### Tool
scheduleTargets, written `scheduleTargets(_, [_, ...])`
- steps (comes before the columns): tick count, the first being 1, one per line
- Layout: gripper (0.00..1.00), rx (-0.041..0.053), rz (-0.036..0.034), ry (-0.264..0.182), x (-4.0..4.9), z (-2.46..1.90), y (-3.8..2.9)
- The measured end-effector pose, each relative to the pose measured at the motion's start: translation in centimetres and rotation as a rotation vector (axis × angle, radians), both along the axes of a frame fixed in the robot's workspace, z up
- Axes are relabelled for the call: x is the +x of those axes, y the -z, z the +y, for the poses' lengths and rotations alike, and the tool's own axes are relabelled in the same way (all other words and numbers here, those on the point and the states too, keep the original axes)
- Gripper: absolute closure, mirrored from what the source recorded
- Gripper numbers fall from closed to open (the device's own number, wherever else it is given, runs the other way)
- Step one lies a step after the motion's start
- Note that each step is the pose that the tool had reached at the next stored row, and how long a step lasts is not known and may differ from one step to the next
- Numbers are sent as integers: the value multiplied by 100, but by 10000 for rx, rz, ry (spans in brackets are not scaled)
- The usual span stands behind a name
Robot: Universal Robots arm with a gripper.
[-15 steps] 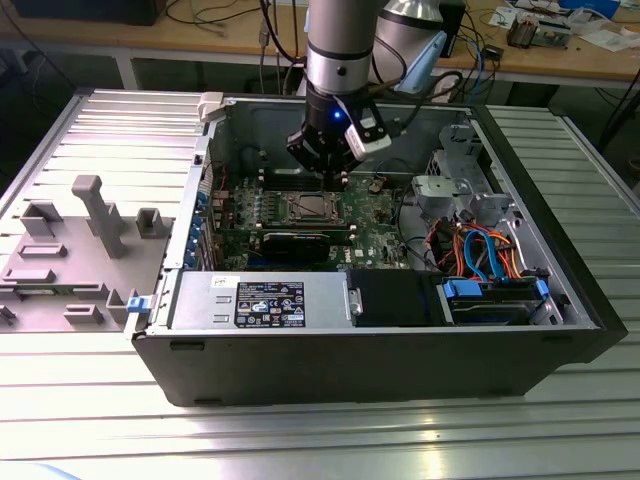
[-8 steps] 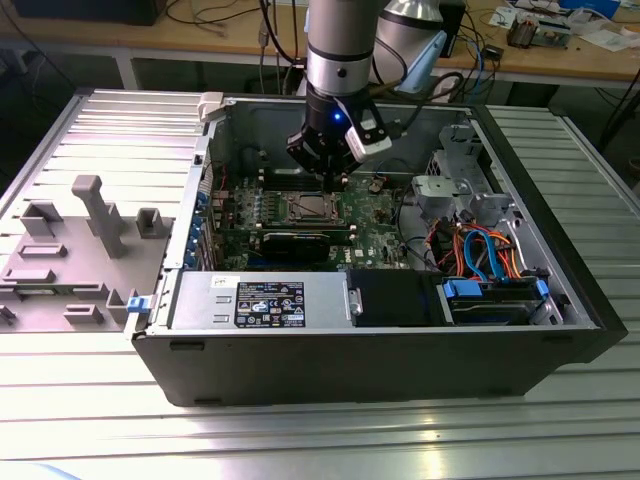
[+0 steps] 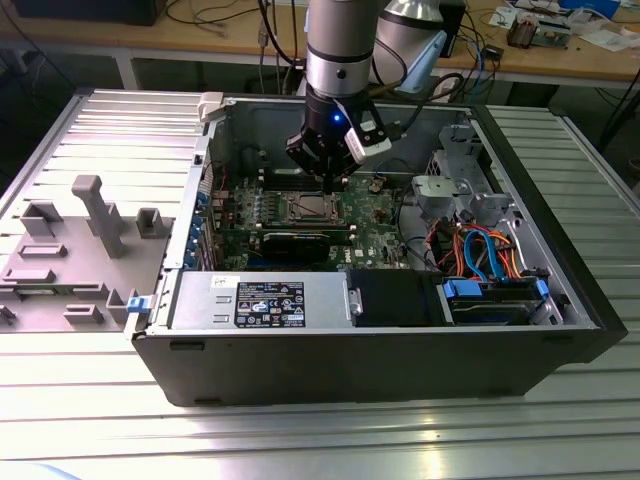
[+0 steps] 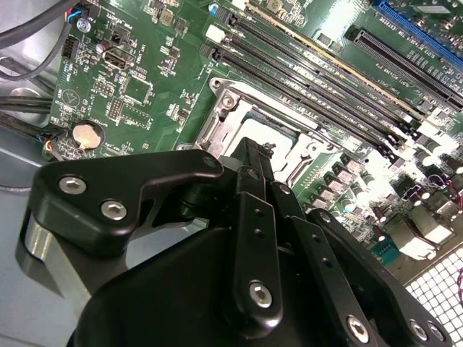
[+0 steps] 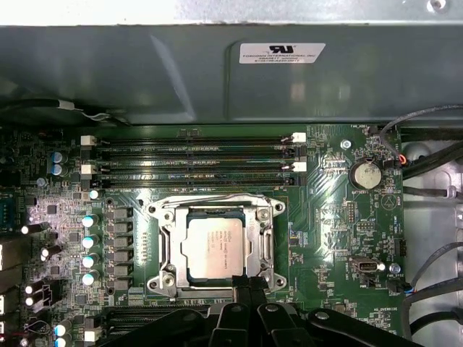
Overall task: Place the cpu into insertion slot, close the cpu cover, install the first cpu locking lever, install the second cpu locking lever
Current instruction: 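Install the second cpu locking lever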
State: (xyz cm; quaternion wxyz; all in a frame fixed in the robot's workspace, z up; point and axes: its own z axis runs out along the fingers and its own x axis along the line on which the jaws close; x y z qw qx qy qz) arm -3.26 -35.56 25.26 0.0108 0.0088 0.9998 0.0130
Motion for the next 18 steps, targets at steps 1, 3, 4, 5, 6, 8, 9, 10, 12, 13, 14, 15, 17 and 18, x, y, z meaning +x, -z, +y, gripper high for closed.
scheduleTargets(1, [89, 1, 0, 0, 0, -2, 0])
scheduleTargets(3, [89, 0, 1, 0, 0, -8, 0])
scheduleTargets(4, [89, 1, 0, -1, 0, -13, 0])
scheduleTargets(5, [89, 0, 0, 0, 0, -19, 0])
scheduleTargets(6, [89, 0, 0, 0, 0, -25, 0])
scheduleTargets(8, [89, 0, 0, 0, 0, -35, 0])
scheduleTargets(9, [89, 1, 0, 1, 0, -39, 0])
scheduleTargets(10, [89, 1, 0, 1, 0, -42, 1])
scheduleTargets(12, [89, 0, 0, 0, 0, -50, 0])
scheduleTargets(13, [89, 0, 0, 1, 0, -52, 1])
scheduleTargets(14, [89, 0, 0, 0, 0, -52, 0])
scheduleTargets(15, [89, 0, 1, -1, 0, -53, 0])
scheduleTargets(17, [89, 0, 0, -2, 0, -53, 0])
scheduleTargets(18, [89, 1, 0, -2, 0, -53, 0])
